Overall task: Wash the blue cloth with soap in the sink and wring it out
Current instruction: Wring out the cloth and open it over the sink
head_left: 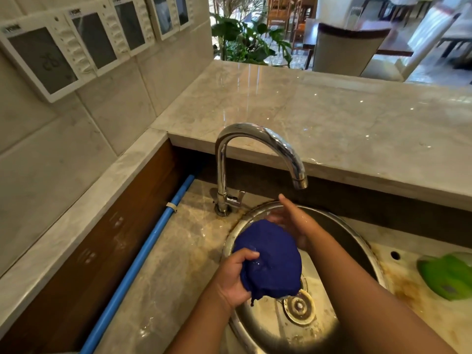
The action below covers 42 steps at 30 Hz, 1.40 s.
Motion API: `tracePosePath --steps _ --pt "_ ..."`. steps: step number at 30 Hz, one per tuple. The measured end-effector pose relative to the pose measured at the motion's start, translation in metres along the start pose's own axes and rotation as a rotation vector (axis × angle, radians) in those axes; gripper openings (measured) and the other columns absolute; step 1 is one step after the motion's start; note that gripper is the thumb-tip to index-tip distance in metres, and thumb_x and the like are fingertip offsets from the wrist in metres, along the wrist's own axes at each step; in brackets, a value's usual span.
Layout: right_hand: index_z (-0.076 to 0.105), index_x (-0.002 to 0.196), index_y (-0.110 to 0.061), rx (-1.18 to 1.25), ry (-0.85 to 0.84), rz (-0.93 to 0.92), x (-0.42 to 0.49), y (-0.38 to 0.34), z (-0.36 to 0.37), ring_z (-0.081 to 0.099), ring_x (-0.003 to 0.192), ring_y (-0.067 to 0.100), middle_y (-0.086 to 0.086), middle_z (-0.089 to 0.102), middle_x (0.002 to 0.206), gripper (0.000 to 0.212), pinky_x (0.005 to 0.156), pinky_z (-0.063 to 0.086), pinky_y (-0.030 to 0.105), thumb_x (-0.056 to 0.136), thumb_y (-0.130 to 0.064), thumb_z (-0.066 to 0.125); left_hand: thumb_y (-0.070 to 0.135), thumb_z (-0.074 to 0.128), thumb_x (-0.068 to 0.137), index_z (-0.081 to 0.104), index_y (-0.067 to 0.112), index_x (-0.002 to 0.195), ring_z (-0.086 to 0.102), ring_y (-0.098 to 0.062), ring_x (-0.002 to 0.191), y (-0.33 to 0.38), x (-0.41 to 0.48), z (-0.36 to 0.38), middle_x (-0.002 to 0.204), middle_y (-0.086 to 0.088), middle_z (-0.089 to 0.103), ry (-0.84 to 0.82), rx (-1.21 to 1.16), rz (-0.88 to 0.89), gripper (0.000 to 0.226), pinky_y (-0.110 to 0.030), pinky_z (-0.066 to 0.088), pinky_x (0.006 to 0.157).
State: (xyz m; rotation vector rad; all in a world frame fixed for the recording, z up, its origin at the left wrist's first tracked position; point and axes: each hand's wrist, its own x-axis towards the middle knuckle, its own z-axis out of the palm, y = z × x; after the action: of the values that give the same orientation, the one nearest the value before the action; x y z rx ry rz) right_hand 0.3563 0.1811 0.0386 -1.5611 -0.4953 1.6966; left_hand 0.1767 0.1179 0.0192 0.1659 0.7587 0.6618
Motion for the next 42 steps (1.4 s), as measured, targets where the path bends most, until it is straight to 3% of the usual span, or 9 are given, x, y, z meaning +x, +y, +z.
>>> tracePosePath --steps 2,6,10,14,19,25,33,38,42 --pt "0.059 0.118 -0.01 0.143 0.041 0.096 -0.023 0.007 -0.017 0.067 0.104 0.033 0.018 0.066 0.118 0.061 0.097 0.052 0.049 0.089 -0.063 0.054 0.0 0.063 0.073 0.075 0.004 0.115 0.068 -0.04 0.109 0.0 -0.001 0.01 0.123 -0.023 0.069 -0.023 0.041 -0.01 0.043 -0.052 0.051 0.097" --pt "0.06 0.119 -0.005 0.398 -0.001 0.153 -0.079 0.026 -0.035 0.075 0.092 0.036 0.022 0.074 0.107 0.061 0.083 0.056 0.048 0.09 -0.059 0.055 0.001 0.056 0.079 0.065 0.002 0.122 0.062 -0.041 0.112 0.001 -0.007 0.035 0.118 -0.023 0.071 -0.047 0.092 -0.04 0.043 -0.054 0.045 0.103" --pt "0.065 0.123 -0.006 0.459 -0.103 0.079 -0.119 0.032 -0.042 0.069 0.107 0.04 0.022 0.069 0.122 0.047 0.089 0.056 0.051 0.095 -0.043 0.058 0.003 0.057 0.081 0.061 0.002 0.128 0.06 -0.042 0.118 0.003 -0.011 0.056 0.123 -0.025 0.069 -0.081 0.174 -0.071 0.047 -0.057 0.04 0.109" --pt "0.063 0.124 -0.002 0.289 -0.005 -0.112 -0.135 0.033 -0.055 0.067 0.112 0.037 0.021 0.071 0.119 0.044 0.096 0.053 0.051 0.086 -0.022 0.07 0.007 0.061 0.081 0.067 0.0 0.118 0.065 -0.039 0.109 0.005 -0.016 0.078 0.112 -0.023 0.073 -0.105 0.318 -0.103 0.038 -0.052 0.048 0.1" --pt "0.065 0.12 -0.004 0.153 0.069 -0.242 -0.15 0.037 -0.069 0.069 0.109 0.036 0.019 0.071 0.117 0.029 0.099 0.052 0.055 0.093 -0.015 0.063 0.004 0.063 0.089 0.064 0.003 0.127 0.061 -0.041 0.123 0.015 -0.014 0.091 0.127 -0.023 0.067 -0.105 0.557 -0.088 0.038 -0.057 0.041 0.112" --pt "0.069 0.114 -0.012 -0.079 0.178 -0.419 -0.159 0.036 -0.066 0.07 0.104 0.033 0.013 0.074 0.108 0.021 0.094 0.053 0.055 0.099 -0.019 0.056 0.0 0.061 0.093 0.065 0.004 0.122 0.072 -0.032 0.103 0.019 -0.015 0.095 0.112 -0.019 0.075 -0.057 0.726 -0.009 0.029 -0.04 0.061 0.081" --pt "0.07 0.103 -0.017 -0.38 0.319 -0.538 -0.161 0.04 -0.064 0.071 0.09 0.02 0.004 0.075 0.095 0.02 0.087 0.058 0.048 0.101 -0.026 0.052 0.014 0.07 0.091 0.066 0.008 0.118 0.07 -0.028 0.106 0.021 -0.019 0.092 0.113 -0.013 0.073 0.04 1.049 0.189 0.028 -0.049 0.055 0.098" --pt "0.068 0.106 -0.013 -0.136 0.343 -0.415 -0.155 0.037 -0.063 0.072 0.095 0.024 0.01 0.075 0.102 0.016 0.085 0.059 0.043 0.098 -0.022 0.058 0.007 0.067 0.091 0.063 0.006 0.121 0.069 -0.029 0.109 0.022 -0.021 0.091 0.119 -0.015 0.07 0.103 0.831 0.158 0.031 -0.045 0.057 0.094" --pt "0.064 0.112 -0.012 -0.085 0.28 -0.348 -0.157 0.032 -0.066 0.071 0.099 0.027 0.011 0.073 0.107 0.022 0.088 0.059 0.044 0.091 -0.011 0.066 -0.001 0.067 0.088 0.063 0.008 0.121 0.068 -0.028 0.109 0.024 -0.026 0.092 0.117 -0.013 0.069 0.127 0.875 0.214 0.034 -0.047 0.056 0.098"
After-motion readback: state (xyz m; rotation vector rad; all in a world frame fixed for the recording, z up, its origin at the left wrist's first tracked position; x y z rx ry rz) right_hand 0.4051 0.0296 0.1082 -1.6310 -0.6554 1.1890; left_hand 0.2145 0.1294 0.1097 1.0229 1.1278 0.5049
